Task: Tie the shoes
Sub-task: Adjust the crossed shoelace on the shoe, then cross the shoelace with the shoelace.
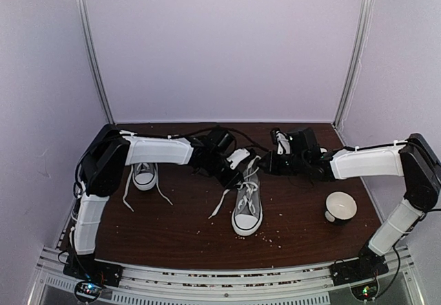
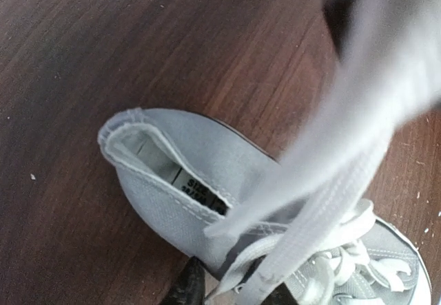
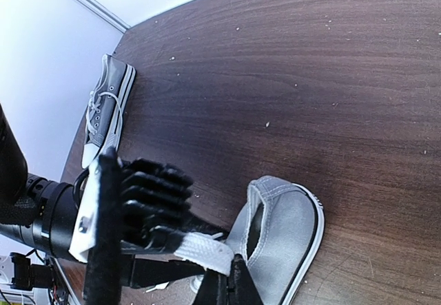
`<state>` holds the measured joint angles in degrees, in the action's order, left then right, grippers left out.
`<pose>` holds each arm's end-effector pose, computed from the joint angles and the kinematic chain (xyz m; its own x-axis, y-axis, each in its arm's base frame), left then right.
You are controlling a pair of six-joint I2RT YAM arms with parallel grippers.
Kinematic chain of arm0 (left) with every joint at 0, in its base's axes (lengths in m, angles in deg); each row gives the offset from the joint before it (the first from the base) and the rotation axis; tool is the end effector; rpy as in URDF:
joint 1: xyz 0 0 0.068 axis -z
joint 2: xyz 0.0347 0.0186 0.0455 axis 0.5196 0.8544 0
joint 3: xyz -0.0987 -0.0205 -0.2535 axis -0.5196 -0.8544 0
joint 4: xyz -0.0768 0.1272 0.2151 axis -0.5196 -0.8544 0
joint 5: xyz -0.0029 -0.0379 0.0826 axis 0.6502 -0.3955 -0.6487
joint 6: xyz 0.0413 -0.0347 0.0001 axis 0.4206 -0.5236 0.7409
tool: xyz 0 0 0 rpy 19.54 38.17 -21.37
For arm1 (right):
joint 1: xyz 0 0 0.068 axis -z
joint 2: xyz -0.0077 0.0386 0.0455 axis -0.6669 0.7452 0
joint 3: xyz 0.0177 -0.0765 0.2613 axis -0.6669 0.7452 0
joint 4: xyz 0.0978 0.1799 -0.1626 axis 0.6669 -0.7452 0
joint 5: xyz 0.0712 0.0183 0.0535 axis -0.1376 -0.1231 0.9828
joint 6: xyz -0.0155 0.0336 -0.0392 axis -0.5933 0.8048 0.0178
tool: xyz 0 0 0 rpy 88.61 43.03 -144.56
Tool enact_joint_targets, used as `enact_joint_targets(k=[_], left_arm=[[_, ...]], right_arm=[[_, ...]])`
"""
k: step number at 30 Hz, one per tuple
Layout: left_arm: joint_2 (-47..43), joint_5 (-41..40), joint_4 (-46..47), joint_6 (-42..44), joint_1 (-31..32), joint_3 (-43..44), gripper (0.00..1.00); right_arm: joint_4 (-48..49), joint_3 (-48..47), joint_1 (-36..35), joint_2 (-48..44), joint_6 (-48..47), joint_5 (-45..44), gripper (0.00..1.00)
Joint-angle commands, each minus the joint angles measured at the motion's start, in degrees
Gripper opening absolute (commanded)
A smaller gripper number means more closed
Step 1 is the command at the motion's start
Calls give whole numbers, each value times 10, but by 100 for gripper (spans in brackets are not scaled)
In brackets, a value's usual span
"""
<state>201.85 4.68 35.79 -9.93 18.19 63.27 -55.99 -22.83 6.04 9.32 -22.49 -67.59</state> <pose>0.3088 -0.3785 0.1607 -0.5482 0.5927 -0.5901 0.8252 0.4981 -0.2663 0.2716 0.2086 0.2074 -0.7867 0.1106 -0.6074 -0.3760 0.6946 0.6134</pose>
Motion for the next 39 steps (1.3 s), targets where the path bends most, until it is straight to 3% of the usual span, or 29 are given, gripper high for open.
enact_joint_targets(k=[1, 8, 13, 21, 35, 39], left_arm=[[-38, 18, 2, 22, 6, -49, 21], [-56, 1, 35, 24, 8, -74, 0], [-82, -23, 69, 19, 8, -100, 0], [-193, -95, 239, 60, 28, -225, 0], [-205, -99, 268, 99, 45, -233, 0], [-210, -73, 287, 109, 45, -243, 0]], right_arm=[[-6, 1, 7, -10, -4, 2, 0], [-7, -4, 7, 4, -2, 11, 0], [-19, -6, 6, 5, -9, 17, 0], [-71, -30, 6, 8, -42, 49, 0], [-219, -91, 2, 52, -180, 211, 0], [-210, -95, 0, 60, -186, 231, 0]])
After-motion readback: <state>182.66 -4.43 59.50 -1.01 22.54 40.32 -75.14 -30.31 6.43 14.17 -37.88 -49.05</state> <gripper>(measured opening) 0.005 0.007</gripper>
